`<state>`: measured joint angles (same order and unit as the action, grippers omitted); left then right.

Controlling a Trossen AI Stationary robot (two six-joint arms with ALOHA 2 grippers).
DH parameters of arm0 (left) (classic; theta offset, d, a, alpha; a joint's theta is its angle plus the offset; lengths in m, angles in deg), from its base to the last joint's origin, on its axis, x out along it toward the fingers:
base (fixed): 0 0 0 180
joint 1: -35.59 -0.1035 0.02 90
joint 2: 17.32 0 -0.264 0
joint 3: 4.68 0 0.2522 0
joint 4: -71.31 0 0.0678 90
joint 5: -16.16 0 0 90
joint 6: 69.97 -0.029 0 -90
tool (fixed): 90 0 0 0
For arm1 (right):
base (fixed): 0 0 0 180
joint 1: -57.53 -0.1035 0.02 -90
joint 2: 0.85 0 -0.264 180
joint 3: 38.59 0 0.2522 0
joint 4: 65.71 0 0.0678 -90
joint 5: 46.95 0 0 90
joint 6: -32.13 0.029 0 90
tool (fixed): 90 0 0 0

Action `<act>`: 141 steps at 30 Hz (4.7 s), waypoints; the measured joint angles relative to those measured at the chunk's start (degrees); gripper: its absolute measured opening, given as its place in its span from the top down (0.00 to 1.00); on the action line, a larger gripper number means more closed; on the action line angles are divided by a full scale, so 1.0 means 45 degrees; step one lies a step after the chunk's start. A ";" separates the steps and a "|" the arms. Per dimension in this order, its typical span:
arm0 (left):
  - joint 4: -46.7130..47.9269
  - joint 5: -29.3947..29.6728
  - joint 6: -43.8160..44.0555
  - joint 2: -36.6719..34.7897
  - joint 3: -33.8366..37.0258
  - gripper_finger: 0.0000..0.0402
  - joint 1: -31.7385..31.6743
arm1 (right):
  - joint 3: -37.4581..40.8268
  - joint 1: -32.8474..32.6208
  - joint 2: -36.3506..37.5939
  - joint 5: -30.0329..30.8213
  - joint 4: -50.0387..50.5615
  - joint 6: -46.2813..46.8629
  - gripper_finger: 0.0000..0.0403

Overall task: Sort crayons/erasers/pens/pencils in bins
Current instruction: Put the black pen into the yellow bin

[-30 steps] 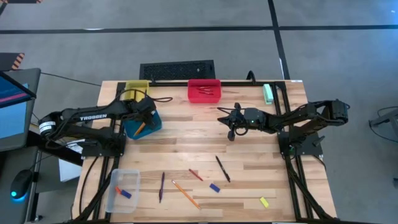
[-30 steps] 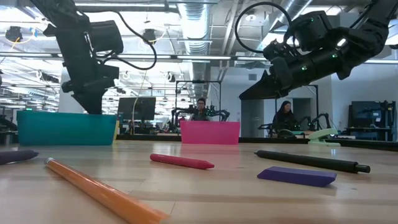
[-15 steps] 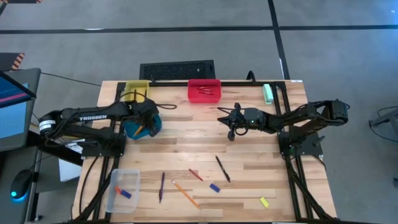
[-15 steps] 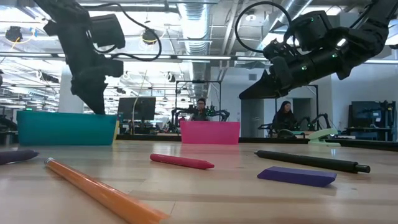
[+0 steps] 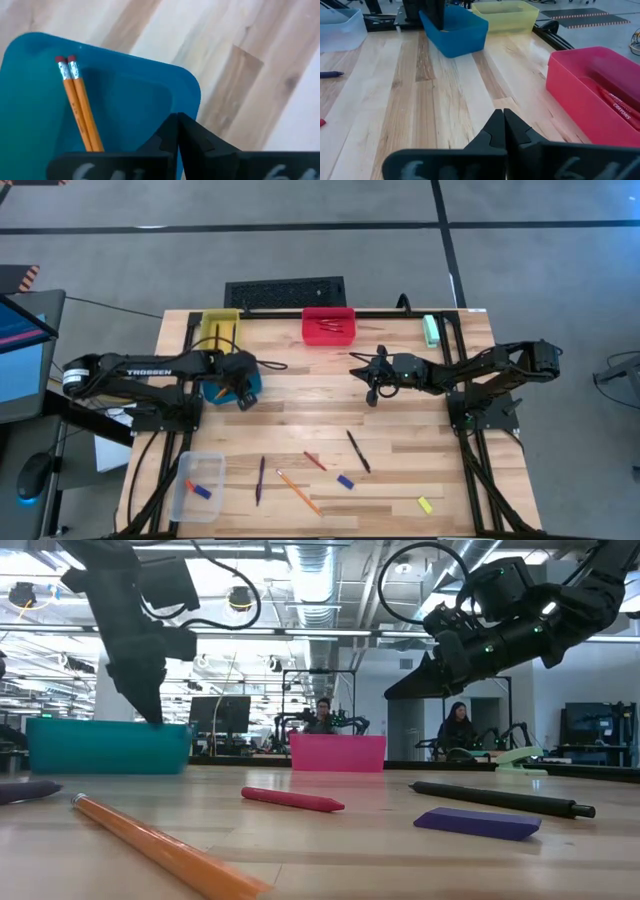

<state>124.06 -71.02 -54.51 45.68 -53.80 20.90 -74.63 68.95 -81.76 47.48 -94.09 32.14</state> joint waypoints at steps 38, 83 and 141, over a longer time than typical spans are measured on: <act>0.5610 0.0642 0.2515 0.0000 -0.0961 1.00 0.1270 | 0.0000 0.0000 0.0000 -0.0029 -0.0069 0.0005 1.00; -0.9614 -0.5629 -0.3899 -0.0421 0.0483 1.00 0.0614 | -0.2661 -0.1172 0.0000 0.1606 0.4917 -0.0549 1.00; -1.4509 -0.1770 -0.4686 -0.0413 0.3551 1.00 0.2294 | -1.3046 -0.7873 -0.8363 0.1452 2.0257 1.7138 0.71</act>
<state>58.76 -78.98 -75.60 43.82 -37.82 31.22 -133.34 33.52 -119.39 54.01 -2.94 109.26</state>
